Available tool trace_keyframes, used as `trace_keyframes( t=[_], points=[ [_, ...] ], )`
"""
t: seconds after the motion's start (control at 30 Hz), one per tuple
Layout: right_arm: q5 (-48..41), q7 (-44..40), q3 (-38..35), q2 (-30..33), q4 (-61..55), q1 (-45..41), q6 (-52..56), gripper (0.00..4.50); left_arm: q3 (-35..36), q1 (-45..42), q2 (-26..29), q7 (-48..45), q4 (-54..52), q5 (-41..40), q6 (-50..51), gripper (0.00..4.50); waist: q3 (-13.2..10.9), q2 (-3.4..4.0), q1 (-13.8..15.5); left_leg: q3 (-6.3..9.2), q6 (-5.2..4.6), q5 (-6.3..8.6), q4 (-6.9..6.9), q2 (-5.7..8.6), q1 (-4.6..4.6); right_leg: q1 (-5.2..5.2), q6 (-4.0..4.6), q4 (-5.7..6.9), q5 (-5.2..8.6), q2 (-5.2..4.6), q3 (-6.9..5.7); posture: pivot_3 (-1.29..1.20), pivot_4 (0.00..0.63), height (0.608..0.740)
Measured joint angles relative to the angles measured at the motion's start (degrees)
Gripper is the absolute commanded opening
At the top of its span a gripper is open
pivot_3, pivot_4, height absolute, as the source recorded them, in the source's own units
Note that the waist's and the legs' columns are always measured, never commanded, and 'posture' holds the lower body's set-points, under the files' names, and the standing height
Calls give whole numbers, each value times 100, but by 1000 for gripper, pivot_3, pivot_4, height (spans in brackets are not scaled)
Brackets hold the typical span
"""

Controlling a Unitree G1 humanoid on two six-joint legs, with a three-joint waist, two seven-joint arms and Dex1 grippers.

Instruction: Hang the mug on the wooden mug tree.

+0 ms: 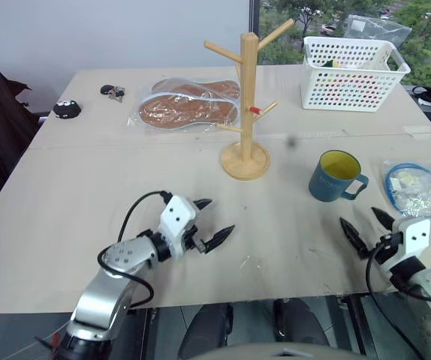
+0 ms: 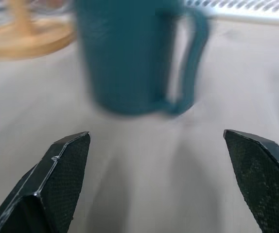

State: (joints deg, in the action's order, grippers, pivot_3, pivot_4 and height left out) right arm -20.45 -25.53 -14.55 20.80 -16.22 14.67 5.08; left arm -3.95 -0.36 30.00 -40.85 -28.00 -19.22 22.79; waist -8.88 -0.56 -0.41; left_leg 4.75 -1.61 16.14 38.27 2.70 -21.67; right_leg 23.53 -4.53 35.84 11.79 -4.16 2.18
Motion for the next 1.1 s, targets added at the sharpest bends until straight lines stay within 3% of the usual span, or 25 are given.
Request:
trace_keyframes(
  t=[0.27, 0.5, 0.6, 0.83, 1.1],
  points=[
    [252, 759, 5, -167, -128, -444, 379, 4426, -253, -1083, 163, -542, -304, -797, 696, 4500, -1, 1, -24, -1, 20, -12, -1, 3, -1, 1, 0, 1, 0, 3, 2, 0, 150, 740],
    [475, 1016, 41, -323, 340, -924, 351, 4426, -431, -1399, 326, -424, -330, -656, 934, 4500, -2, 4, -37, -3, 19, -13, -1, 3, 0, 2, 0, 1, 0, 6, 7, 0, 150, 740],
    [517, 1037, 44, -366, 602, -1133, 332, 3574, -493, -1411, 326, -351, -351, -617, 956, 4500, -2, 3, -35, -3, 20, -13, -1, 4, 0, 2, 0, 1, 0, 6, 8, 0, 150, 740],
    [579, 936, 78, -376, 1024, -1341, 209, 187, -510, -1408, 361, -266, -507, -572, 1007, 4500, -3, 5, -37, -2, 20, -13, -1, 3, 0, 2, 0, 2, 0, 7, 9, 0, 150, 740],
    [518, 428, 155, -298, 1332, -1605, 104, 85, -493, -1233, 331, -96, -536, -576, 1044, 4500, -4, 6, -38, -2, 20, -13, -2, 3, -1, 3, 0, 2, 0, 8, 10, 0, 150, 740]
  ],
)
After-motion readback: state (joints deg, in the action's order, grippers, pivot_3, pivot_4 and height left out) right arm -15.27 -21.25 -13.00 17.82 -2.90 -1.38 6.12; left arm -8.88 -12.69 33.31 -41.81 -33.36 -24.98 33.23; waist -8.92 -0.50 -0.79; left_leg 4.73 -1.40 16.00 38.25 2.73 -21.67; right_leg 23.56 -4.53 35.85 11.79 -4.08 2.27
